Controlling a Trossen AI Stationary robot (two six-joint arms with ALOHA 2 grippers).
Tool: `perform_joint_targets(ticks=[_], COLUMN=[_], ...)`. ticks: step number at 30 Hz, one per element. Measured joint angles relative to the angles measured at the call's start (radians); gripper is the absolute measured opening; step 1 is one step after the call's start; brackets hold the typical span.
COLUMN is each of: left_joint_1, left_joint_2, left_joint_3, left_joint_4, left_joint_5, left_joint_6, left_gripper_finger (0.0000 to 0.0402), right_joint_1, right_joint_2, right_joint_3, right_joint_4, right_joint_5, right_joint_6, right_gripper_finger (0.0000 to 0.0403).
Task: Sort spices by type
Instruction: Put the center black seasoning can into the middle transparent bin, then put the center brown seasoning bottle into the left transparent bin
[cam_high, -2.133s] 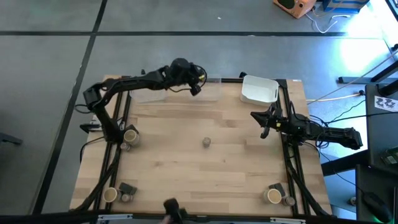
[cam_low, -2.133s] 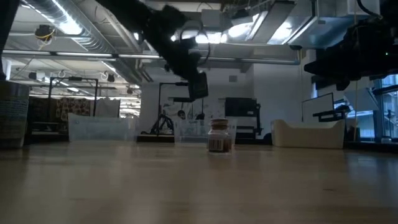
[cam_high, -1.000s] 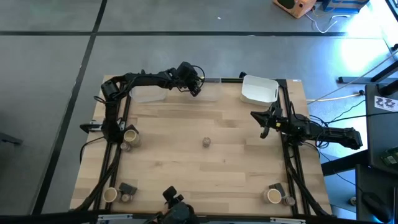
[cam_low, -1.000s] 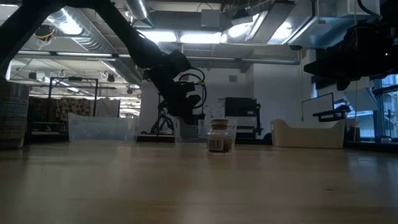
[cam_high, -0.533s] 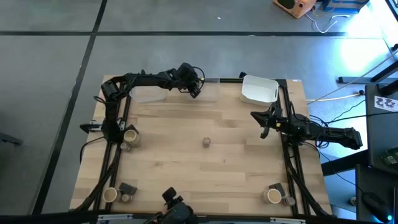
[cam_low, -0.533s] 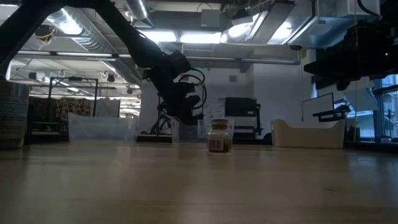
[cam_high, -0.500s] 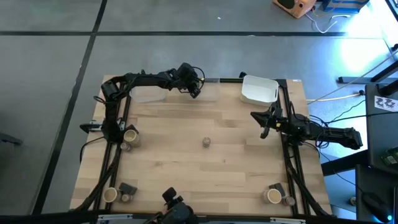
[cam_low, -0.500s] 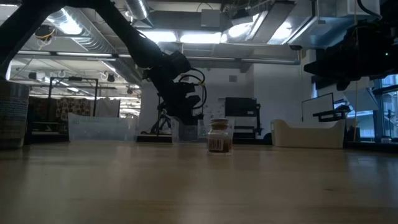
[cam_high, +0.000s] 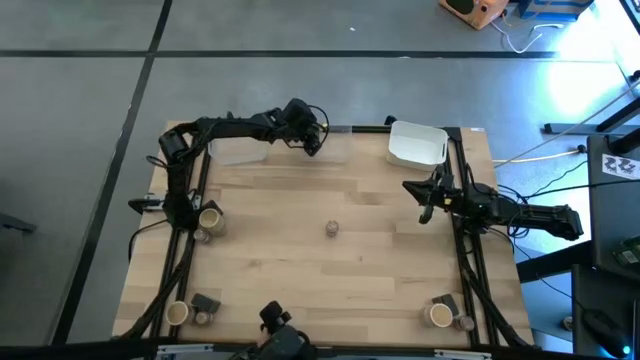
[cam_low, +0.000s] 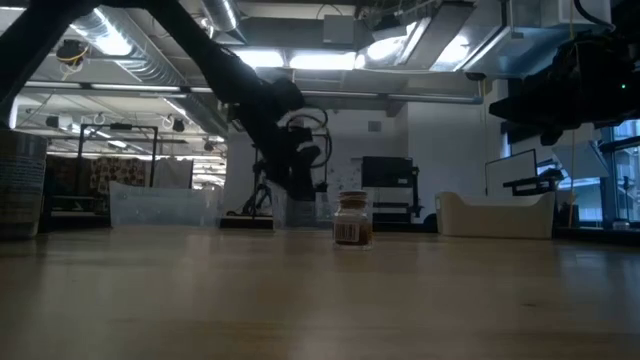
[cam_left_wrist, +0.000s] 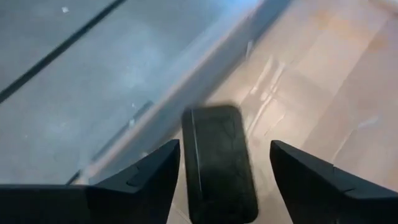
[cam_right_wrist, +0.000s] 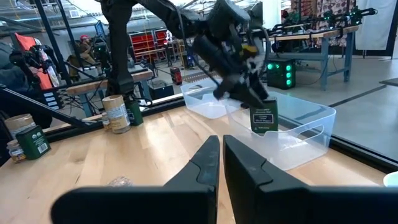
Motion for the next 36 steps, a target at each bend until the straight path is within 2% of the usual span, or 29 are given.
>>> perform_joint_targets(ticks=[7, 13, 17, 26, 36], left_joint_1=[-0.032, -0.142, -0.249, -0.462, -0.57], left_joint_2=[-0.134, -0.213, -0.218, -0.216, -0.202], left_joint_3=[0.016, 0.017, 0.017, 0.01, 0.01], left_joint_4=[-0.063, -0.103, -0.128, -0.186, -0.184], left_joint_5=[-0.002, 0.046, 0.089, 0.092, 0.089], left_joint_6=[0.009, 0.06, 0.097, 0.14, 0.105], left_gripper_finger=[0.0241, 0.0241, 0.0241, 0.0241, 0.0241], right_joint_1=[0.0, 0.0, 0.0, 0.0, 0.0], right_joint_2=[0.0, 0.0, 0.0, 0.0, 0.0], right_joint_3=[0.0, 0.0, 0.0, 0.0, 0.0], right_joint_4=[0.0, 0.001, 0.001, 0.001, 0.001], right_joint_5=[0.0, -0.001, -0.001, -0.001, -0.001], right_joint_6=[0.0, 0.0, 0.0, 0.0, 0.0], right_gripper_finger=[0.0023, 0.0023, 0.0023, 0.0023, 0.0023])
